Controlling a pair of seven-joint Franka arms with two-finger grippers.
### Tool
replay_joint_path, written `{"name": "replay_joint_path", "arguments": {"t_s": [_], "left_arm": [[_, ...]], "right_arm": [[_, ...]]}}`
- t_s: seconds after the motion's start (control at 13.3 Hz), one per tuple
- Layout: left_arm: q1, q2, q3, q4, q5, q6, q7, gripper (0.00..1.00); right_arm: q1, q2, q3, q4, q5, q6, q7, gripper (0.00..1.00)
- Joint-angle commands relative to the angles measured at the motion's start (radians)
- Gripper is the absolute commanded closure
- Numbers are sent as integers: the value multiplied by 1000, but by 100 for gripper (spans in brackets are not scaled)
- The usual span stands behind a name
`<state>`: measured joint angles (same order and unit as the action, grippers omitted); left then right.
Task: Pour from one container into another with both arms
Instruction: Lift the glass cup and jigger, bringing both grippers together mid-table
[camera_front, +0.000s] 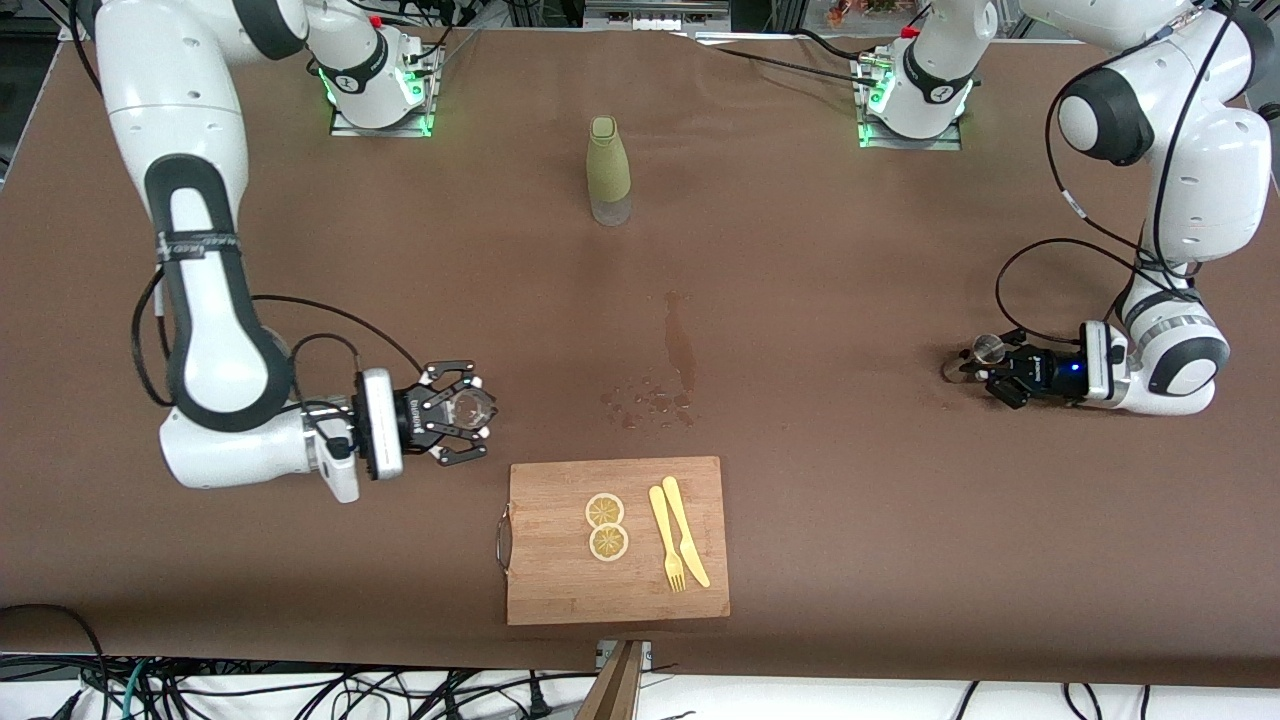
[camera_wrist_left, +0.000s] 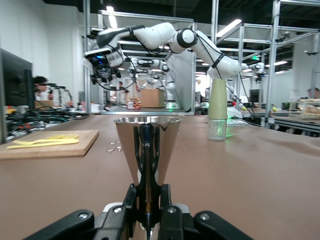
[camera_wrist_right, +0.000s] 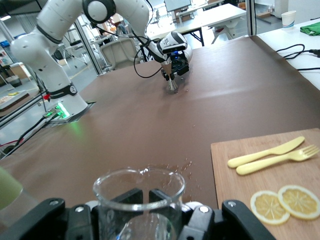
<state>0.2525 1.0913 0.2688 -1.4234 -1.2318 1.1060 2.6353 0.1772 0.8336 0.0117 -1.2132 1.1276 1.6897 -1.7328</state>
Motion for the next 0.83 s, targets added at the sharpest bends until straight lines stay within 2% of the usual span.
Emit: {"name": "replay_joint_path", "arguments": {"t_s": [0.0, 0.23, 0.75], "left_arm": [[-93, -68, 0, -20, -70, 23, -105, 100], [-240, -93, -14, -17, -174, 115, -176, 100], [-518, -83, -46, -19, -411, 380, -259, 100]], "right_arm": [[51, -21, -12, -9, -3, 68, 61, 91], [99, -40, -13, -8, -15, 125, 148, 91], [248, -68, -15, -6, -192, 309, 326, 91]]}}
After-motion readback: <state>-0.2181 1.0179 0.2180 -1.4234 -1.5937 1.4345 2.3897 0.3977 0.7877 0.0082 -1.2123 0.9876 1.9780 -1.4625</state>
